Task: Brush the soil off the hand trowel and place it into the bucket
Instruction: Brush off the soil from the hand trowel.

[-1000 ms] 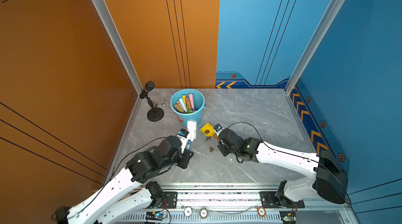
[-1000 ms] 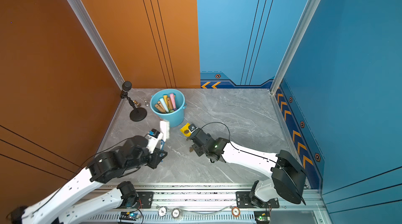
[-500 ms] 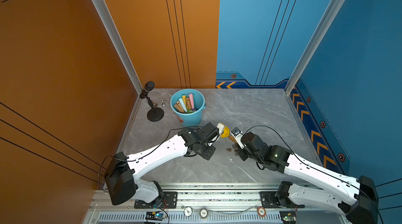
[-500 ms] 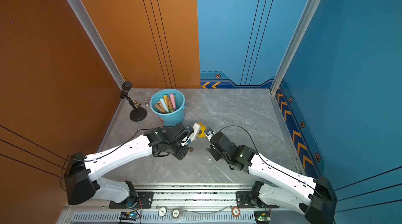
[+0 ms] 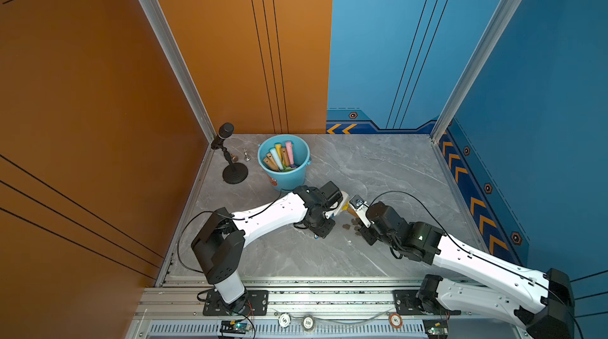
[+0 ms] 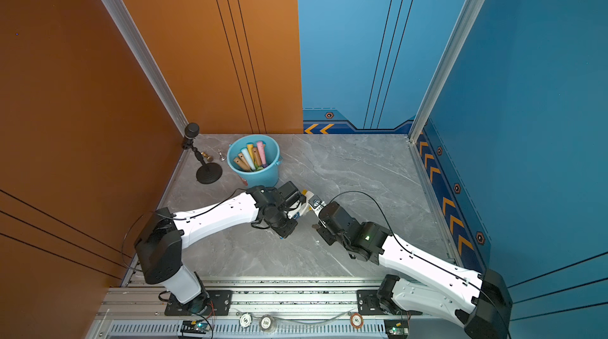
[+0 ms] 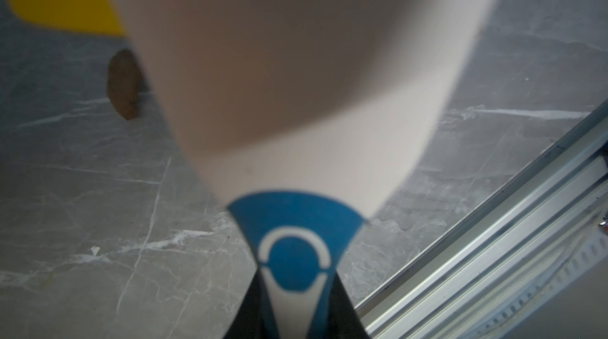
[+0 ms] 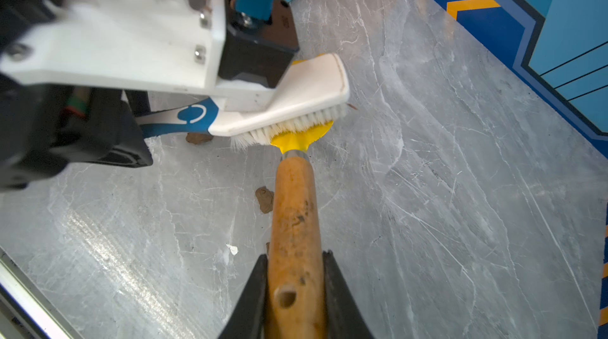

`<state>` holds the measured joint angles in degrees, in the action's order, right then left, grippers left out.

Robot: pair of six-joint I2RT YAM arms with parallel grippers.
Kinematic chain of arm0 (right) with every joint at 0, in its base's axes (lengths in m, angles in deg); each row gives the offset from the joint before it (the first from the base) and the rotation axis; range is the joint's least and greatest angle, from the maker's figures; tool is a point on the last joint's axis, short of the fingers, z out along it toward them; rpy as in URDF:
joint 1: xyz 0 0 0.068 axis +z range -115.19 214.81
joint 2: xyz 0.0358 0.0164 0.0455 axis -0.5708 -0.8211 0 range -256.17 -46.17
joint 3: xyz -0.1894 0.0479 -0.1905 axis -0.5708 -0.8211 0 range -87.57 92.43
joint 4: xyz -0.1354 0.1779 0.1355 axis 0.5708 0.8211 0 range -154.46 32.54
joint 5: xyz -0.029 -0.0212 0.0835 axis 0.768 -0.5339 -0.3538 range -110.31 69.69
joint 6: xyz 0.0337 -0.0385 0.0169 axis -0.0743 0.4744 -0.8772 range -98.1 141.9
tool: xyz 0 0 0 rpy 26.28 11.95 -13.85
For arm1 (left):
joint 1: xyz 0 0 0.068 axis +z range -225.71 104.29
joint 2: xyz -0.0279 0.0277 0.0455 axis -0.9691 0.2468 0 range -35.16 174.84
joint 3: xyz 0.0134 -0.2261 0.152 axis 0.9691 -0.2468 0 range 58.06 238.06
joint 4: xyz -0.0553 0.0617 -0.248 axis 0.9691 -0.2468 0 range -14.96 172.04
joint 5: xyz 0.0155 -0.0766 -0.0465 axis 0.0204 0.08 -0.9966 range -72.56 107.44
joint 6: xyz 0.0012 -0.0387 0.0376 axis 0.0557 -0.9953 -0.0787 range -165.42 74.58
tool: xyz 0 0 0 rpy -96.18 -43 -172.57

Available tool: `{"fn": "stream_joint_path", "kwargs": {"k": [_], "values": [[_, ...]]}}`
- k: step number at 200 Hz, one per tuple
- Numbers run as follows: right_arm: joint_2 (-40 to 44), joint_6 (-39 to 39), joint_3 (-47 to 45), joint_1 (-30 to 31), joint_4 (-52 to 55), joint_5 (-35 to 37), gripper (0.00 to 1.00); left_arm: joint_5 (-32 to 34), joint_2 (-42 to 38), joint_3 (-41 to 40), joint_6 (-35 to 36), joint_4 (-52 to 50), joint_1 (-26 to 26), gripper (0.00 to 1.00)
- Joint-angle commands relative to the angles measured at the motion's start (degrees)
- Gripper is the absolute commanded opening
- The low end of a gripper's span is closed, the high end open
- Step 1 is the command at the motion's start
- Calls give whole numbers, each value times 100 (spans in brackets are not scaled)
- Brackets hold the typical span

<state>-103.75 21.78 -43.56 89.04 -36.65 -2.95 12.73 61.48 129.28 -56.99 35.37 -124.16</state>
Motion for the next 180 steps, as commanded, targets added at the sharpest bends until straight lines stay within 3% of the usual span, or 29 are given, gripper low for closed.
{"fn": "stream_joint_path", "kwargs": {"k": [1,44,70,111,180], "values": [[108,82,142,153,187,13,0,-76,65,-164,-29,228,496,0],[100,73,145,267,251,88,0,118,-364,-130,8,207,701,0],[-5,74,151,307,166,69,0,574,-646,126,61,133,47,0],[-107,80,257,357,49,-20,0,244,-165,459,-222,243,-391,0],[-8,196,307,402,92,-16,0,-176,-178,-639,-820,1349,131,0]]}}
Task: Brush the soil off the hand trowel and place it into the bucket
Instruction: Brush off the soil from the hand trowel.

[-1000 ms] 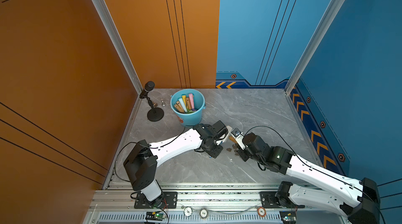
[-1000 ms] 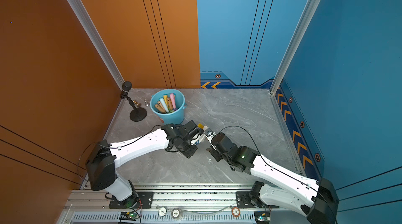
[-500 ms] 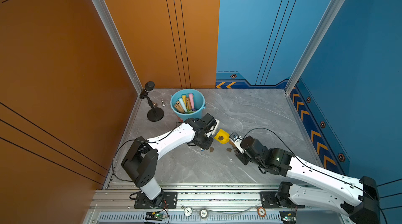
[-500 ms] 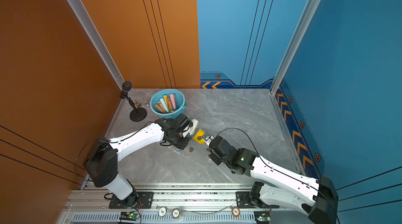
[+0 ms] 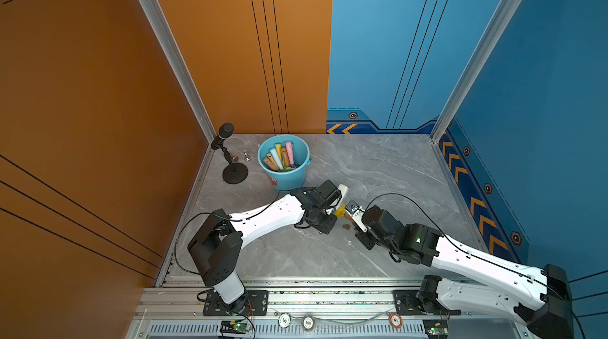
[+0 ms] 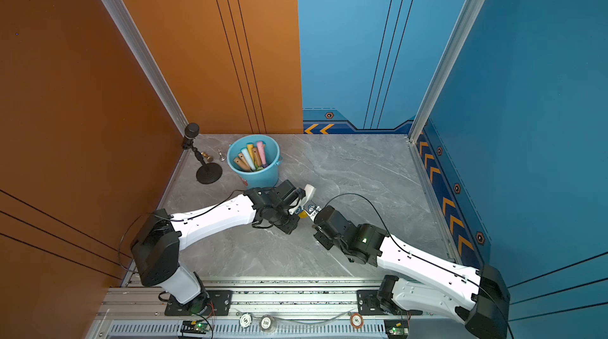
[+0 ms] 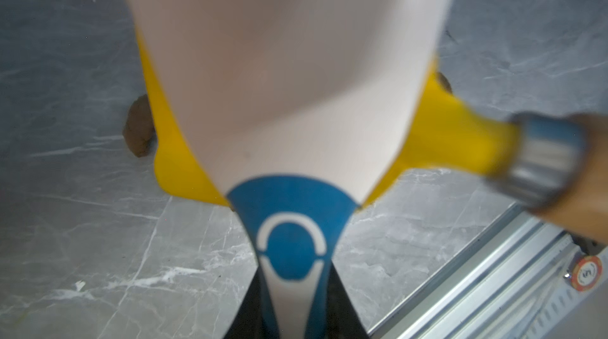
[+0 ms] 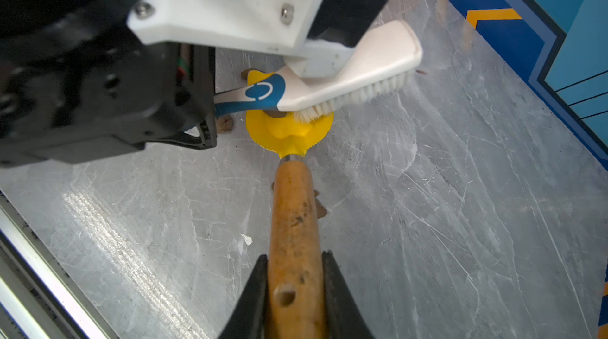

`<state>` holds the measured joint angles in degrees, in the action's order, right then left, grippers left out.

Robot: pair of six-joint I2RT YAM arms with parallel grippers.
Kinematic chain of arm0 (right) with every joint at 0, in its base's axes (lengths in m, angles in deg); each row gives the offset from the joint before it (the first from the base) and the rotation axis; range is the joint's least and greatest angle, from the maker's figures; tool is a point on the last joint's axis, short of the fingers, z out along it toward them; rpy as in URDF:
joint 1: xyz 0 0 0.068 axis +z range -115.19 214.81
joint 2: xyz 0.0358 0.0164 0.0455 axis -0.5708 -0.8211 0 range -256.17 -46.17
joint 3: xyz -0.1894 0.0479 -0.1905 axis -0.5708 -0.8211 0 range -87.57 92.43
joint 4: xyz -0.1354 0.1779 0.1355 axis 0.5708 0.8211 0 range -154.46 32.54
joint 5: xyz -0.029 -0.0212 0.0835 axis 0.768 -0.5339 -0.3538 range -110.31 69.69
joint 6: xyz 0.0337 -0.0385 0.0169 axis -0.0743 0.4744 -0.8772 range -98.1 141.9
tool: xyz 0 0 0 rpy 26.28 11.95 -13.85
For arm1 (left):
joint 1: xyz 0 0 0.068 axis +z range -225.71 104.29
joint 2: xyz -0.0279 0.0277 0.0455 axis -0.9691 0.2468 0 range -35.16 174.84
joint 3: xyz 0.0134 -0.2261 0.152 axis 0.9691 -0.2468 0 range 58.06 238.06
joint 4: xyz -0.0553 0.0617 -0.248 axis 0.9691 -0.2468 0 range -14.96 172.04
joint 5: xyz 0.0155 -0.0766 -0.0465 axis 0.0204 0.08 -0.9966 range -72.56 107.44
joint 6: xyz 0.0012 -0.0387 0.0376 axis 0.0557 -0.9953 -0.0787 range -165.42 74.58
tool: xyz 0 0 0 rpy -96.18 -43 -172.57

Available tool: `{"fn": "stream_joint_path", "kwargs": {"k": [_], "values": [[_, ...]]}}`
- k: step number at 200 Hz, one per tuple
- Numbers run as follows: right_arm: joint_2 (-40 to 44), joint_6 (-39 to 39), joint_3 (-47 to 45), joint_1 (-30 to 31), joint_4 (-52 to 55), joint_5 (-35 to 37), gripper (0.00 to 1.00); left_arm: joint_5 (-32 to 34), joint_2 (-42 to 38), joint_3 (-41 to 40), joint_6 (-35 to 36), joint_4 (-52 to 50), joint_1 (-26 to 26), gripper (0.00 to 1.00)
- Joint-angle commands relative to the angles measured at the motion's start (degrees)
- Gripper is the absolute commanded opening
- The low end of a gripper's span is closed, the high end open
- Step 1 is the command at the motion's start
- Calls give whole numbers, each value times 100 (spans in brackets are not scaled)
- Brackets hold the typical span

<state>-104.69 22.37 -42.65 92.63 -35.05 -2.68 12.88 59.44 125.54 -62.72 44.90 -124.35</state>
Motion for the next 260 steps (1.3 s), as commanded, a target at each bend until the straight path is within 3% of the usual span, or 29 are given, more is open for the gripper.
{"fn": "stream_joint_path", "kwargs": {"k": [1,28,56,99,132,171,219,260], "values": [[91,142,217,44,-67,-41,0,-193,37,-286,-247,403,148,0],[179,150,235,45,-21,-108,0,-118,80,-652,-364,586,367,0],[193,155,236,36,43,-93,0,216,-419,-1010,-476,766,661,0],[48,113,201,-82,-96,-201,0,409,-1187,-980,-191,725,265,0],[-79,111,268,-98,-177,-296,0,81,-854,-701,-222,674,-241,0],[-39,120,381,-97,-73,-348,0,-229,-271,-666,-302,874,-305,0],[340,155,381,-97,126,-411,0,-638,30,-807,-333,1175,391,0],[477,222,419,-120,232,-371,0,-622,-475,-1100,-219,1030,774,0]]}}
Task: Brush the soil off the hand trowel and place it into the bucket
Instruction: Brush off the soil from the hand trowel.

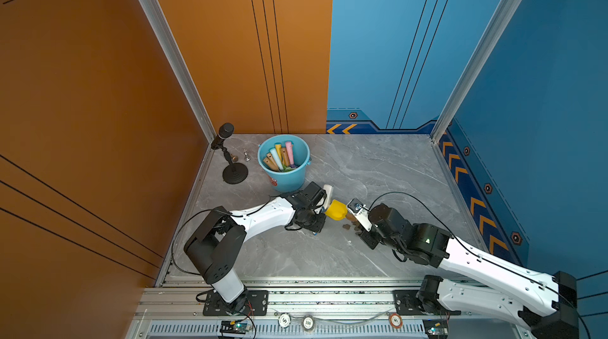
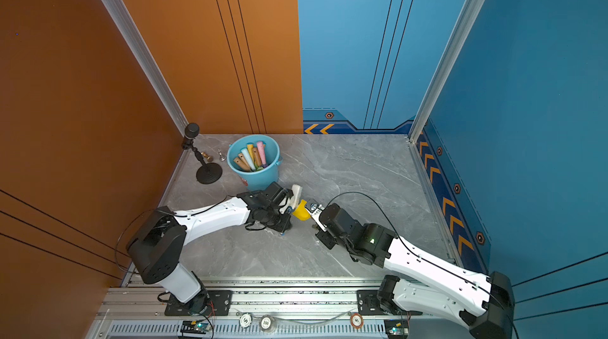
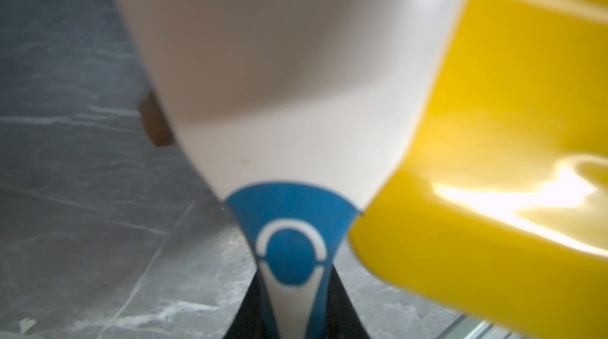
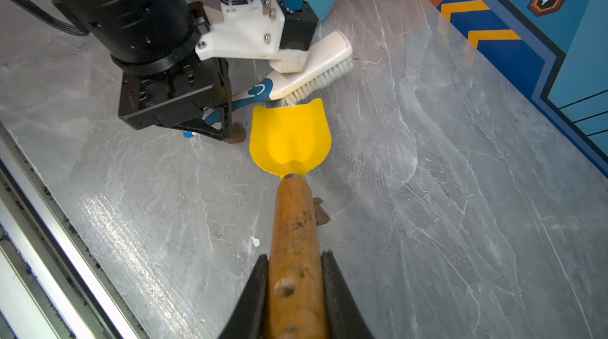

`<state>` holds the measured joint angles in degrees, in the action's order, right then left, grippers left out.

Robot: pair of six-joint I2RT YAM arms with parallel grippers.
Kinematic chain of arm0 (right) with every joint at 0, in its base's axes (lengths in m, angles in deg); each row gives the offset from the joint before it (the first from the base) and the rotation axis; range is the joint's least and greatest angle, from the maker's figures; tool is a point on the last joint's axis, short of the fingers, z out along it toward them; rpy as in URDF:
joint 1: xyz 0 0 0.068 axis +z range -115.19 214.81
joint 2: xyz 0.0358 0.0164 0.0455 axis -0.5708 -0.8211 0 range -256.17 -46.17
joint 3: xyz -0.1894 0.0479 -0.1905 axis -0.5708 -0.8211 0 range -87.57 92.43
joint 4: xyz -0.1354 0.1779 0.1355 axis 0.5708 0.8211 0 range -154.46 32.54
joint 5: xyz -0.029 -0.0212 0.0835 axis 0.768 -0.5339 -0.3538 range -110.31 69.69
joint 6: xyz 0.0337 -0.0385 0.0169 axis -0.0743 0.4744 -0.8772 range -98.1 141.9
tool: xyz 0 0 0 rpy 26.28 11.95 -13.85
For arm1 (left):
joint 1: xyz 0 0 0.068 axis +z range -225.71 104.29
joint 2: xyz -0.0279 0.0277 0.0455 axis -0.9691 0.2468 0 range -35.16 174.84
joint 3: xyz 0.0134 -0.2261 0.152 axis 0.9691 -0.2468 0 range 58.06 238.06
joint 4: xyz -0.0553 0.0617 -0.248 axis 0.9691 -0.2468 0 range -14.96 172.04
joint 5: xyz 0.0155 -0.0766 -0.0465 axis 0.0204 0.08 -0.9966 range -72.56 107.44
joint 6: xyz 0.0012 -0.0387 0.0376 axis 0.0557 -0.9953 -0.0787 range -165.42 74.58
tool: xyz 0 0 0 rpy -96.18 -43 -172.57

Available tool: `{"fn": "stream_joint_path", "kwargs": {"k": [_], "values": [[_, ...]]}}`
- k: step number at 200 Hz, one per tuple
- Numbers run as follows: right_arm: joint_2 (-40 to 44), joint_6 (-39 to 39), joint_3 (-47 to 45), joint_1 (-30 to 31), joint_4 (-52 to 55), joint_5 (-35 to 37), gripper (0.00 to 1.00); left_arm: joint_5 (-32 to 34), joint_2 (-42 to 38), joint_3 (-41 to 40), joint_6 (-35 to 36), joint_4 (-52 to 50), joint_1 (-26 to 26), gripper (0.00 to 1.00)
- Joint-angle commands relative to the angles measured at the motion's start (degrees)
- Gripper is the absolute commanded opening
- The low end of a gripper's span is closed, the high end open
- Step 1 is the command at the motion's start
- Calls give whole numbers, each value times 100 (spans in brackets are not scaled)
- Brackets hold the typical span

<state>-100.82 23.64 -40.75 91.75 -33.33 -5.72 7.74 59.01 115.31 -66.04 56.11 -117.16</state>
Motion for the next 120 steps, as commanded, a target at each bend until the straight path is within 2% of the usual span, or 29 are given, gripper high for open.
{"fn": "stream_joint_path", "kwargs": {"k": [1,29,50,92,120], "values": [[89,92,230,-38,59,-69,0,-97,-455,-75,117,-103,52,0],[-42,132,278,-77,32,-108,0,222,-1034,91,234,-421,-300,0],[-195,168,345,-83,-39,-175,0,218,-1182,330,269,-589,-608,0],[-338,245,491,-95,-43,-133,0,30,-619,472,168,-597,-845,0],[-211,238,520,-117,100,-98,0,-429,-215,428,107,-342,-561,0]]}}
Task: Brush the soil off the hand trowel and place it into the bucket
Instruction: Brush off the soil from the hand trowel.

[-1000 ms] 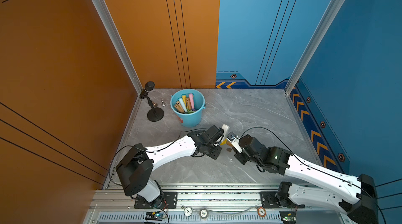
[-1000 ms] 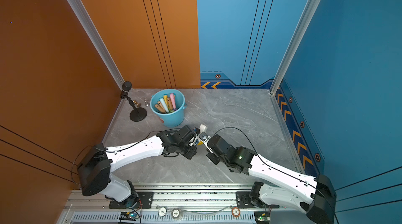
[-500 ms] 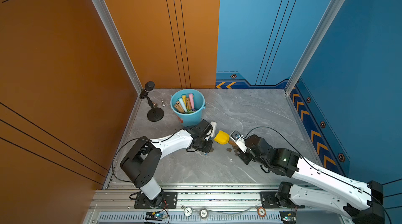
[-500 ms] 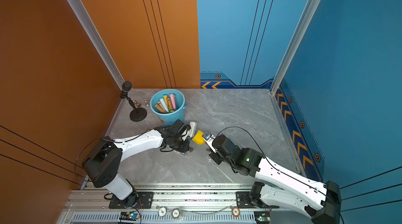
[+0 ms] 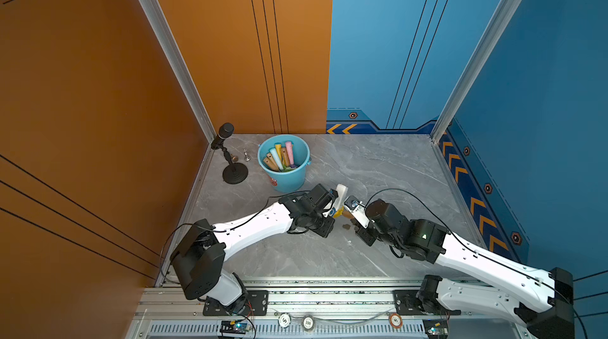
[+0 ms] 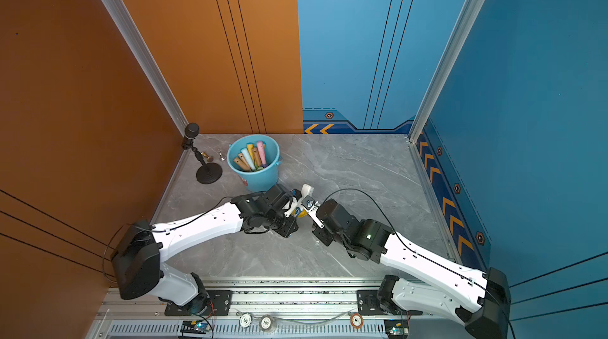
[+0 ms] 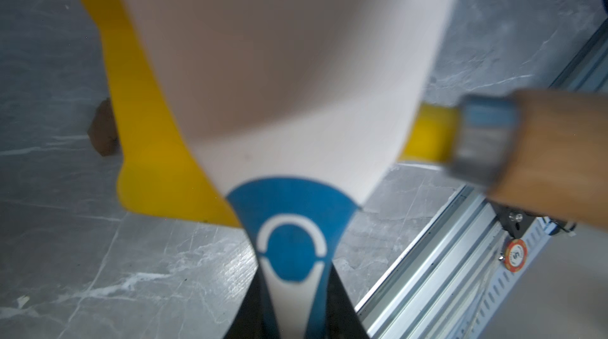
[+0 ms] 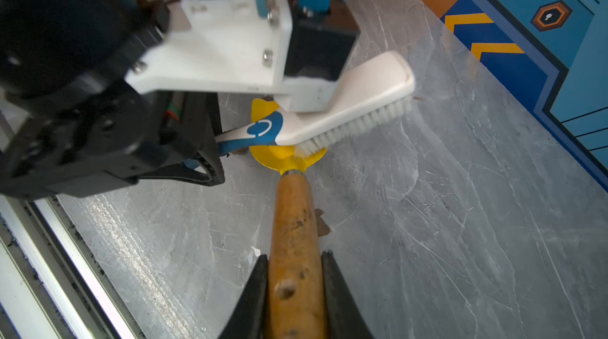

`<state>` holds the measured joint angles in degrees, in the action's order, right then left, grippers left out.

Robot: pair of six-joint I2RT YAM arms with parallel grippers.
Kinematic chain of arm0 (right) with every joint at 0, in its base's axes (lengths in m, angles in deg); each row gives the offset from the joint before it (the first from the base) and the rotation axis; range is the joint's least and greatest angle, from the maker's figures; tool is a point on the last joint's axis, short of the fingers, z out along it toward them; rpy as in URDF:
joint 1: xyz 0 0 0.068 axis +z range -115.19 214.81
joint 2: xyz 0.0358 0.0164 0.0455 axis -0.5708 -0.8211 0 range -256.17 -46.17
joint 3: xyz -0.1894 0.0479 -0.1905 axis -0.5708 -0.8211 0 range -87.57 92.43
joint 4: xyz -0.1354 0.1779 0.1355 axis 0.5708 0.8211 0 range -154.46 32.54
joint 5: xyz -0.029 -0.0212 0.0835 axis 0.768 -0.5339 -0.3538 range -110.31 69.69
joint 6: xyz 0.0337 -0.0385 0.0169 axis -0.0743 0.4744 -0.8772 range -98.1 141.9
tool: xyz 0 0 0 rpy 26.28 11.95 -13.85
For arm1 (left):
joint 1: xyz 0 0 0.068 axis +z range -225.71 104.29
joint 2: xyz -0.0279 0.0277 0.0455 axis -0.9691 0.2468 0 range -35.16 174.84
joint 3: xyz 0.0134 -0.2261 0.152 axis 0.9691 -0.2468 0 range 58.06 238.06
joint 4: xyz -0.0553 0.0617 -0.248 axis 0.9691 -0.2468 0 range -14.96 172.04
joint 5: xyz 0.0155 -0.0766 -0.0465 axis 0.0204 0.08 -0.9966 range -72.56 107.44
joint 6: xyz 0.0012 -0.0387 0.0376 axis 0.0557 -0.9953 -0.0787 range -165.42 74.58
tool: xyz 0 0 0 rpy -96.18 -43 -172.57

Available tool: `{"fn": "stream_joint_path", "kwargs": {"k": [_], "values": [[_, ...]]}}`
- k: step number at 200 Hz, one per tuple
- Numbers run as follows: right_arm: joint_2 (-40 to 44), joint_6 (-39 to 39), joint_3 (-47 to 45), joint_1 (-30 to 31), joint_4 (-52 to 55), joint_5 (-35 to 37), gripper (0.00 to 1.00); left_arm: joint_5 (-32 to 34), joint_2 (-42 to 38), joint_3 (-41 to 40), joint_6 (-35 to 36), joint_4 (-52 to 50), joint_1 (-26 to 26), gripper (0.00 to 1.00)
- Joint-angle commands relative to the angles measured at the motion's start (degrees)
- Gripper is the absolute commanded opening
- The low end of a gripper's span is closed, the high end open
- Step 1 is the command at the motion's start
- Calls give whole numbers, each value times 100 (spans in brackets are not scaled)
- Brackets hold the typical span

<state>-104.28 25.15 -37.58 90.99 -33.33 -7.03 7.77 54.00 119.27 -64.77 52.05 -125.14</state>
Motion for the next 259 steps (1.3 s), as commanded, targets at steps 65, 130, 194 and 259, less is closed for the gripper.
{"fn": "stream_joint_path", "kwargs": {"k": [65,130,194,259], "values": [[450,-125,146,-124,436,15,0,-624,529,74,92,160,1210,0],[-154,-3380,133,-2305,-44,-2707,0,1084,-1164,-488,446,546,562,0],[-387,-7090,-443,-3660,-2146,-5254,0,2222,-1604,-1589,415,2578,-117,0],[-129,-9956,-1322,-4189,-4168,-5735,0,2914,-1324,-1996,661,4194,-439,0]]}}
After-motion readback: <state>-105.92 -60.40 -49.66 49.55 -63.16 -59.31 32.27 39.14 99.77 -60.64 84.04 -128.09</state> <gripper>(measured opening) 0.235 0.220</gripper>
